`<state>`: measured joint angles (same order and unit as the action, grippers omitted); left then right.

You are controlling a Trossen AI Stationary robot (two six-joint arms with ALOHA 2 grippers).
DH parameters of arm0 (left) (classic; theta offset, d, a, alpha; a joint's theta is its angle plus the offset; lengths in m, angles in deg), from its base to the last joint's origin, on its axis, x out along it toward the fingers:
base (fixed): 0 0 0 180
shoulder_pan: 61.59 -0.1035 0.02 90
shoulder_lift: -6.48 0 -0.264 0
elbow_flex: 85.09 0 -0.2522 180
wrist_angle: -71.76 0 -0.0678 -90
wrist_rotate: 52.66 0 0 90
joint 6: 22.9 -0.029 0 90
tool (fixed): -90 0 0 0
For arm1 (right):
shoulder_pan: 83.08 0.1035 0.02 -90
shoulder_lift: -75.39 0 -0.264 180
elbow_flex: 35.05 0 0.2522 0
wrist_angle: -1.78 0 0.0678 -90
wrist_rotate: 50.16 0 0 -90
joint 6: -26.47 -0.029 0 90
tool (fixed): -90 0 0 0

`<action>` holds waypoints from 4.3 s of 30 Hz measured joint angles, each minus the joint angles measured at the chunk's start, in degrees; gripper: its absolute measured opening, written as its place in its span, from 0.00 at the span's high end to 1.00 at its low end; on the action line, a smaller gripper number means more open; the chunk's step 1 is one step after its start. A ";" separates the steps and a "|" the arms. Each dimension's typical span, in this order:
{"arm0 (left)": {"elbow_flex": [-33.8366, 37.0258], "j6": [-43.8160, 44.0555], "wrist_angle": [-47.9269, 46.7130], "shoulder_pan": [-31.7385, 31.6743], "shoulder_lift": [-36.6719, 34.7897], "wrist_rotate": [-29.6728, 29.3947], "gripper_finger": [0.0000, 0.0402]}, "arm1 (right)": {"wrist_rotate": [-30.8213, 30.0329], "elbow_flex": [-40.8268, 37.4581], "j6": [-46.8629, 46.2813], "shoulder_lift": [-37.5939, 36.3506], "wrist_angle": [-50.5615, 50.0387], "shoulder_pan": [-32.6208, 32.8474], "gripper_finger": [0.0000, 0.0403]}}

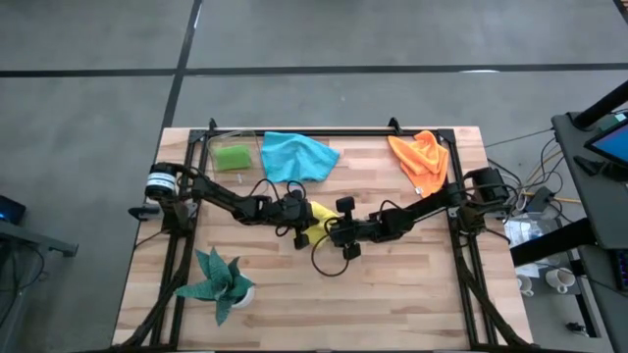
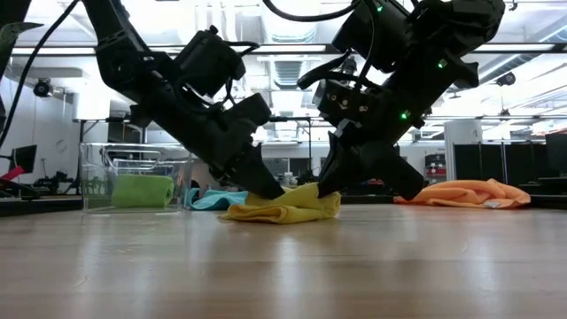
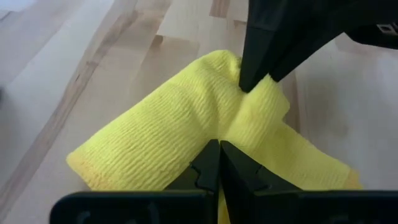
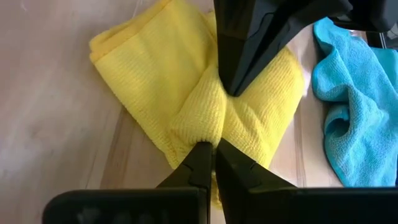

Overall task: Roll microfiber towels into tight, uniform cylinder then place into a basket
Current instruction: Roll the yellow microfiber towel

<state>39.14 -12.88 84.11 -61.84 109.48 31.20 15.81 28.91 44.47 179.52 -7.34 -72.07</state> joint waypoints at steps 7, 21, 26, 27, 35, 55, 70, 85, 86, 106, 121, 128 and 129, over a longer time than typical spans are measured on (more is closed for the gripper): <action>-0.02 -0.04 -0.21 0.04 0.00 -0.01 1.00 | -0.17 0.04 -0.58 -1.55 -1.25 1.76 0.96; 0.25 -0.24 -0.68 -0.02 0.02 -0.49 1.00 | -3.60 1.35 -13.59 -8.16 -15.53 5.15 0.66; 0.24 -0.24 -0.66 -0.02 0.02 -0.47 1.00 | -7.30 -7.29 -13.29 -9.57 9.05 3.15 0.77; 0.23 -0.24 -0.65 -0.02 0.03 -0.47 1.00 | -7.15 -9.14 -13.03 -9.04 15.57 2.58 0.82; 0.10 -0.23 -0.57 -0.02 0.04 -0.43 1.00 | -3.83 -15.52 -20.01 -2.88 38.24 -1.15 0.98; 0.25 -3.34 -2.07 -0.07 -3.44 -0.78 1.00 | 6.34 -9.99 -24.26 12.02 41.60 -1.14 0.98; 1.11 -4.82 6.69 1.43 -7.88 -5.35 1.00 | 6.37 -10.14 -24.00 10.58 39.18 -1.14 0.98; 0.47 -1.46 8.81 1.62 3.80 -7.95 1.00 | 5.99 -10.16 -23.78 10.60 39.18 -1.17 0.98; 0.58 -1.43 8.60 1.58 3.78 -8.12 1.00 | 6.01 -10.16 -23.78 10.60 39.15 -1.19 0.98; 1.54 -15.41 7.81 3.31 1.29 -38.91 1.00 | 5.79 -10.25 -23.82 10.64 39.03 -1.23 0.98; -0.76 -10.44 20.22 5.97 4.34 -15.75 1.00 | 5.99 -10.25 -24.00 10.64 39.20 -1.21 0.98; -2.99 -7.37 19.32 2.69 10.54 -15.85 1.00 | 6.03 -10.25 -24.01 10.69 39.29 -1.19 0.98; -3.06 -7.35 18.62 2.43 10.69 -16.28 1.00 | 6.02 -10.25 -24.00 10.69 39.31 -1.19 0.98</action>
<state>36.08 -20.23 102.72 -59.41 120.18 14.92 21.83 18.66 20.47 190.21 31.97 -73.26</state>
